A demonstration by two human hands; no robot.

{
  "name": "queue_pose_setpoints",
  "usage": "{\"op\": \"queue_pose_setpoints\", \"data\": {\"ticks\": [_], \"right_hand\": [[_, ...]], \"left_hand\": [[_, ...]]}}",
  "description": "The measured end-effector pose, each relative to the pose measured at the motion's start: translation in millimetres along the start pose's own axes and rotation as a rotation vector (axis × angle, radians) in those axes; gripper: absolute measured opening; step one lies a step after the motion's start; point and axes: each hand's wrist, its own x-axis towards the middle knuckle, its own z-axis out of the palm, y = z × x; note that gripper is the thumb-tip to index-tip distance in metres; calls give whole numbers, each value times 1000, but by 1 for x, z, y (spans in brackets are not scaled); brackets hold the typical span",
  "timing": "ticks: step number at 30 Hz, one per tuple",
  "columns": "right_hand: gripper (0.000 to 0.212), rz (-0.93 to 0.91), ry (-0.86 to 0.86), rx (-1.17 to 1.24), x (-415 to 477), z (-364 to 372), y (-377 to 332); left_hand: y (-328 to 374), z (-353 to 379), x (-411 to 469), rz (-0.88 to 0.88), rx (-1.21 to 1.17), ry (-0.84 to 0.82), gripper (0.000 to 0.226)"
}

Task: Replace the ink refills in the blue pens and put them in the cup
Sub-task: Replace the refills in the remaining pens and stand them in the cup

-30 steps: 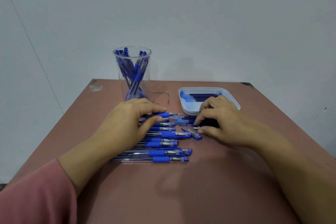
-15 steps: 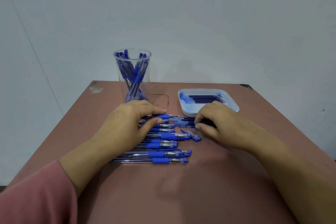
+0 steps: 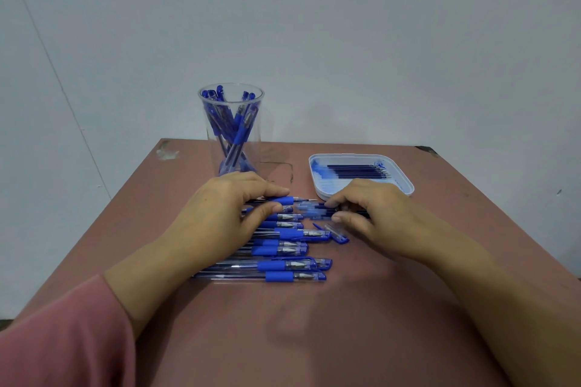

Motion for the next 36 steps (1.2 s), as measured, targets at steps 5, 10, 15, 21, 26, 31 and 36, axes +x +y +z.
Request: {"op": "queue_pose_setpoints", "data": {"ticks": [5, 10, 15, 21, 26, 31, 36], "right_hand": [[24, -3, 16, 14, 1, 1, 0], [23, -38, 30, 6, 3, 4, 3], [22, -96, 106, -19, 3, 7, 7], [32, -130, 142, 24, 4, 10, 6], [21, -107, 205, 183, 2, 10, -1], [14, -180, 246, 195, 5, 14, -8], [16, -216, 269, 221, 8, 20, -13]], "left_hand": [[0, 1, 0, 4, -17, -6, 26], [-1, 1, 0, 17, -15, -7, 26], [-1, 2, -1, 20, -24, -9, 26], [0, 2, 0, 26, -20, -13, 25], [0, 1, 0, 20, -26, -25, 26], [0, 2, 0, 24, -18, -32, 26], [2, 3, -1, 37, -23, -31, 25]]}}
